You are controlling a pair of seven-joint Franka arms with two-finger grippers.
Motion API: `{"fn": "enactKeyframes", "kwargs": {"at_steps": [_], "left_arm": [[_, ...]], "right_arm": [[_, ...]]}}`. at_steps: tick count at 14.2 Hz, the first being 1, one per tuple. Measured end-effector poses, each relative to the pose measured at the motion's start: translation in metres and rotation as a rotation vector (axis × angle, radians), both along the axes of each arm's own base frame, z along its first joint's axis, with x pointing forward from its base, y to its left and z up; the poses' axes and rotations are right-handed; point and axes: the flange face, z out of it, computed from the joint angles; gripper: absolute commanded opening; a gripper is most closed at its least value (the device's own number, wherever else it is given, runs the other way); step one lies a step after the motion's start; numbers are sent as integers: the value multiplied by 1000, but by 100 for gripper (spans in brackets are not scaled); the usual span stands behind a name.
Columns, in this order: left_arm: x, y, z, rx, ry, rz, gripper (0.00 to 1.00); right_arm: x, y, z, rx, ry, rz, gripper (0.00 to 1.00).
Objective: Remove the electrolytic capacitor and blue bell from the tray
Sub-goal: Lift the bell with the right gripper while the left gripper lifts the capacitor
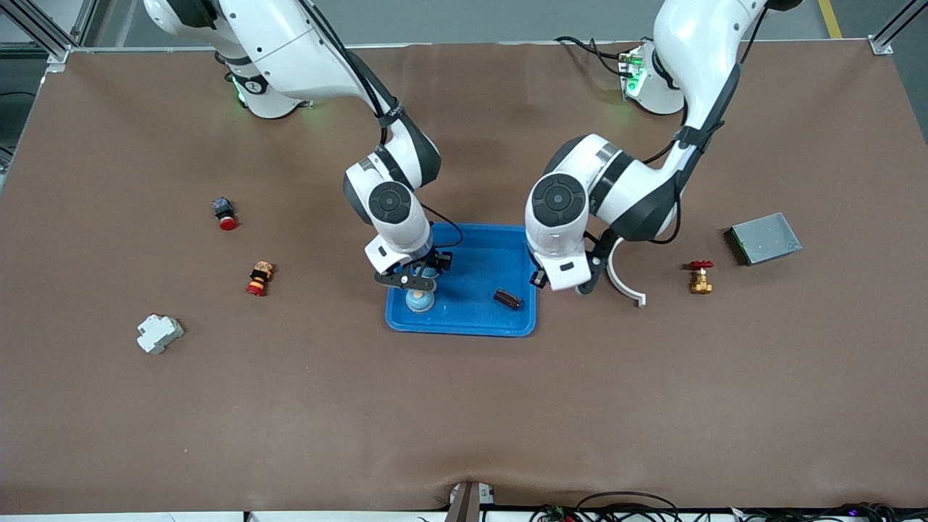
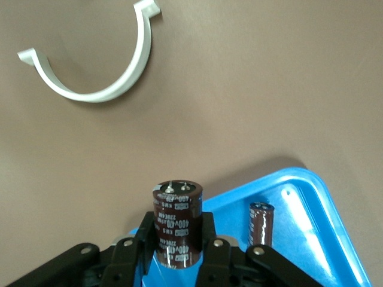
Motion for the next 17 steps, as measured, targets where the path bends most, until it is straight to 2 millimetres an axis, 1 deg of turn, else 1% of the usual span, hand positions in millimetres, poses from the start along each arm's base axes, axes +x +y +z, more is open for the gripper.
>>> {"fn": "enactKeyframes", "kwargs": {"at_steps": [1, 2, 4, 5, 6, 7, 8, 10, 12, 14, 15, 17], "left_arm": [[2, 6, 7, 1, 0, -13, 0], [4, 12, 16, 2, -1, -28, 0], [7, 27, 35, 11, 6, -54, 0], [8, 34, 41, 17, 13, -63, 0], [8, 39, 44, 22, 19, -69, 0], [7, 41, 42, 27, 27, -71, 0], [5, 42, 38, 32, 38, -78, 0], [5, 48, 36, 38, 57, -108, 0], [8, 61, 46, 44, 71, -123, 0], [12, 84, 57, 54, 84, -111, 0], [14, 96, 59, 56, 90, -108, 0], [15, 119, 57, 61, 114, -122, 0]], "right_arm": [[0, 1, 5, -7, 14, 3, 14], [0, 3, 16, -14, 30, 7, 14], [1, 2, 50, -21, 48, 10, 14], [2, -2, 70, -23, 52, 8, 13], [5, -8, 89, -23, 54, 10, 13], [9, -18, 106, -23, 58, 20, 13], [16, -33, 123, -23, 64, 33, 13], [31, -68, 153, -19, 77, 56, 12], [43, -110, 186, -13, 97, 93, 12], [53, -163, 217, -1, 117, 152, 12], [59, -196, 231, 10, 123, 184, 12], [67, -257, 245, 34, 118, 248, 12]]}}
